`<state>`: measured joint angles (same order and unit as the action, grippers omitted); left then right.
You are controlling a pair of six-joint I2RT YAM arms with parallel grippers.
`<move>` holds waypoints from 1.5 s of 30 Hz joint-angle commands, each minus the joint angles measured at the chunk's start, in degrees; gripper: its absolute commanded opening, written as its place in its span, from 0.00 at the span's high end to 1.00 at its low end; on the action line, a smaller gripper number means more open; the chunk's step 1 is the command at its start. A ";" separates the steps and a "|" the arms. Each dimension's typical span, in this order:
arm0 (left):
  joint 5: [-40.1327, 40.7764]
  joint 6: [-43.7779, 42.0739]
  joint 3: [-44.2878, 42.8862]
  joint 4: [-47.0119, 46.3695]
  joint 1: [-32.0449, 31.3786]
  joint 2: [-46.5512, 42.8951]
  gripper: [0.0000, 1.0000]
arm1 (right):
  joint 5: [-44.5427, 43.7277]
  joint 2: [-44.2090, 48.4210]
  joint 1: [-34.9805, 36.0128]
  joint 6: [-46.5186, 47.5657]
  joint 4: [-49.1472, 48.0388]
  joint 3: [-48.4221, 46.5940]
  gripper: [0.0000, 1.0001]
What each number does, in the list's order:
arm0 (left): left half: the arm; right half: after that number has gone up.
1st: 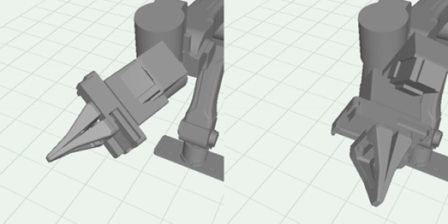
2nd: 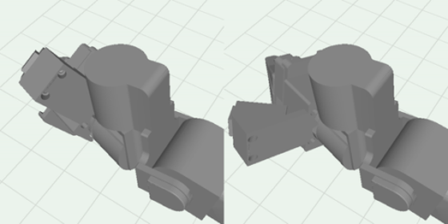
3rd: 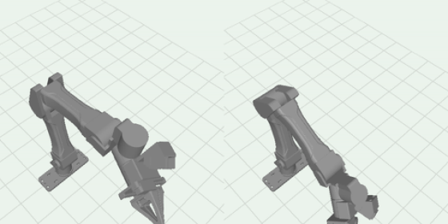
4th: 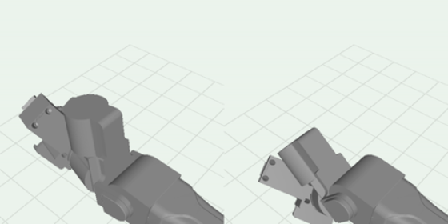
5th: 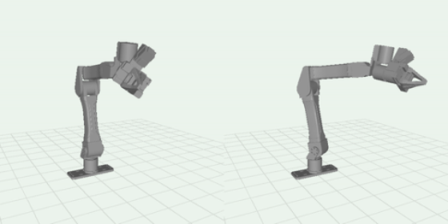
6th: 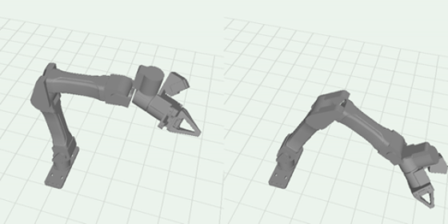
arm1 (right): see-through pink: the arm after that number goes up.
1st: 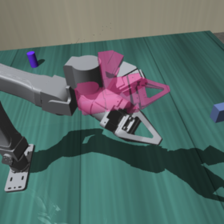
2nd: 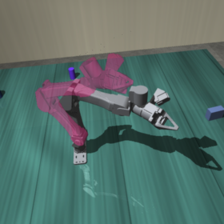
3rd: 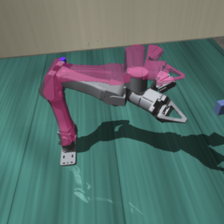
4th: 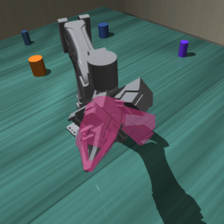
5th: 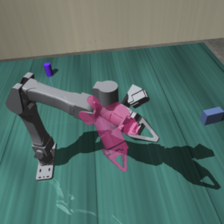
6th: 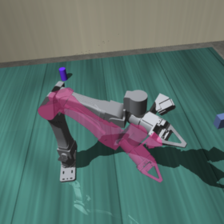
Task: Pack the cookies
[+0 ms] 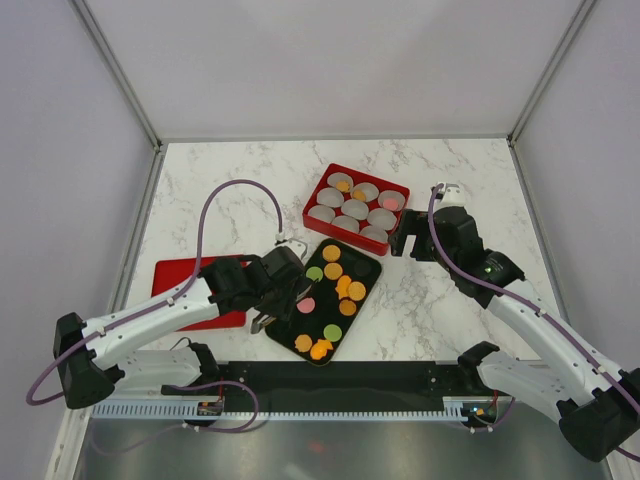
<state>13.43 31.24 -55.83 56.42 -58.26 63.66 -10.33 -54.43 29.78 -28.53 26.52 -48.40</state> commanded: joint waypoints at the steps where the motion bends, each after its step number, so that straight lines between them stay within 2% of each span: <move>1: 1.33 2.33 0.11 -0.26 -0.19 0.94 0.45 | 0.22 0.82 -0.07 -0.12 -2.00 0.24 0.02; 29: 0.19 1.28 0.02 -2.63 -0.19 5.51 0.46 | -0.22 1.87 -0.07 -0.12 -2.00 1.29 0.02; 45: 0.63 -0.04 -6.56 -0.61 -0.19 2.26 0.58 | -0.57 2.58 -0.07 -0.03 -1.65 0.68 0.02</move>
<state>13.34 31.88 -58.06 55.90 -58.26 68.51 -10.37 -52.86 29.78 -28.53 26.30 -47.27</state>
